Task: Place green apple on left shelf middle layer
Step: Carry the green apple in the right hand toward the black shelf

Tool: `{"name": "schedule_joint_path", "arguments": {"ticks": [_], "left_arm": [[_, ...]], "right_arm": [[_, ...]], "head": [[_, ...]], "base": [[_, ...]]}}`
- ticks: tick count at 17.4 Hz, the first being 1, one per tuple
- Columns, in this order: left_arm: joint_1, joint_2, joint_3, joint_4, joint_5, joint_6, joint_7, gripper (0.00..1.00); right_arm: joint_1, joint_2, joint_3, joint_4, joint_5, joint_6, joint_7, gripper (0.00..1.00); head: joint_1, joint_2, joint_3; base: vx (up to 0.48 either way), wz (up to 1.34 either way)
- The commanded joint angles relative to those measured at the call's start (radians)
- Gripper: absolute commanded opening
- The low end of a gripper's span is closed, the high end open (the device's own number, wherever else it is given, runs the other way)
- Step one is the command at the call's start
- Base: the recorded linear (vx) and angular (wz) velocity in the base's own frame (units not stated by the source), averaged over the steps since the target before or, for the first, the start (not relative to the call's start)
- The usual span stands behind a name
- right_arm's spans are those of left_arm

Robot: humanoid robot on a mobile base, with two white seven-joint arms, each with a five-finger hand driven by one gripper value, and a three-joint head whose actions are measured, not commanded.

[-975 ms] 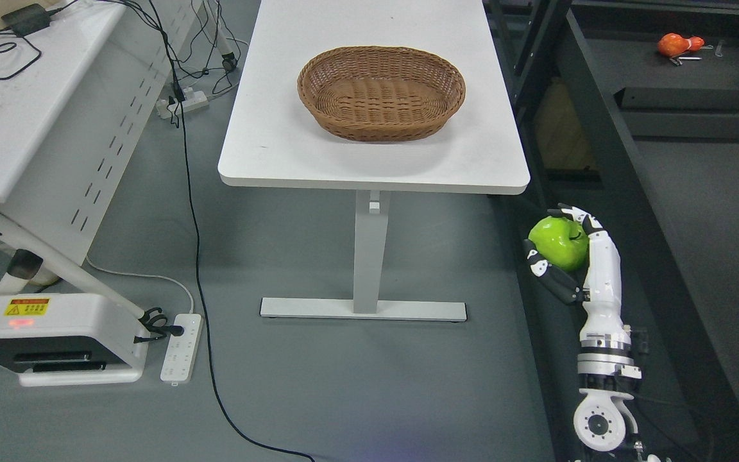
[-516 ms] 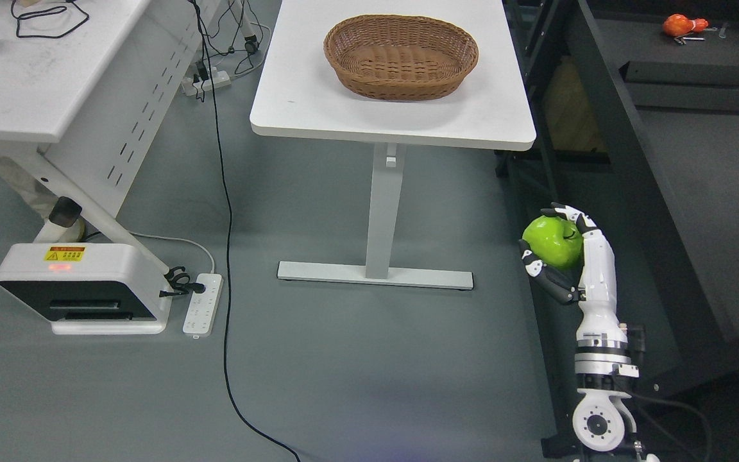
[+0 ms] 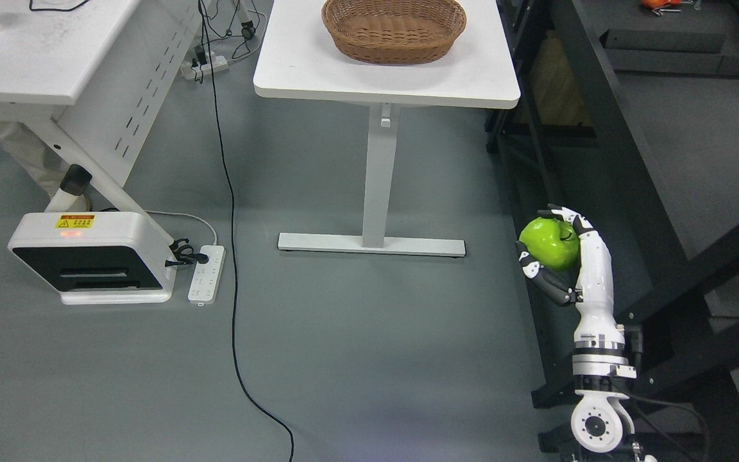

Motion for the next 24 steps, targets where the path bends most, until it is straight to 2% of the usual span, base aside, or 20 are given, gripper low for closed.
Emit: {"name": "schedule_joint_path", "arguments": {"ticks": [1, 14, 18, 24], "left_arm": [[0.0, 0.017, 0.001, 0.0, 0.0, 0.0, 0.0, 1.0], [0.0, 0.017, -0.002, 0.0, 0.0, 0.0, 0.0, 1.0], [0.0, 0.017, 0.001, 0.0, 0.0, 0.0, 0.0, 1.0], [0.0, 0.017, -0.002, 0.0, 0.0, 0.0, 0.0, 1.0]], "right_arm": [[0.015, -0.016, 0.002, -0.001, -0.001, 0.0, -0.001, 0.0], [0.012, -0.016, -0.003, 0.003, -0.001, 0.007, 0.0, 0.01], [0.0, -0.016, -0.09, 0.017, -0.001, 0.049, 0.008, 0.01], [-0.003, -0.115, -0.198, 0.034, -0.001, 0.108, 0.017, 0.01]], "head": [[0.0, 0.0, 0.0], [0.0, 0.0, 0.0], [0.0, 0.0, 0.0], [0.0, 0.0, 0.0]], "base": [[-0.178, -0.14], [-0.124, -0.36], [-0.036, -0.5], [0.009, -0.69]]}}
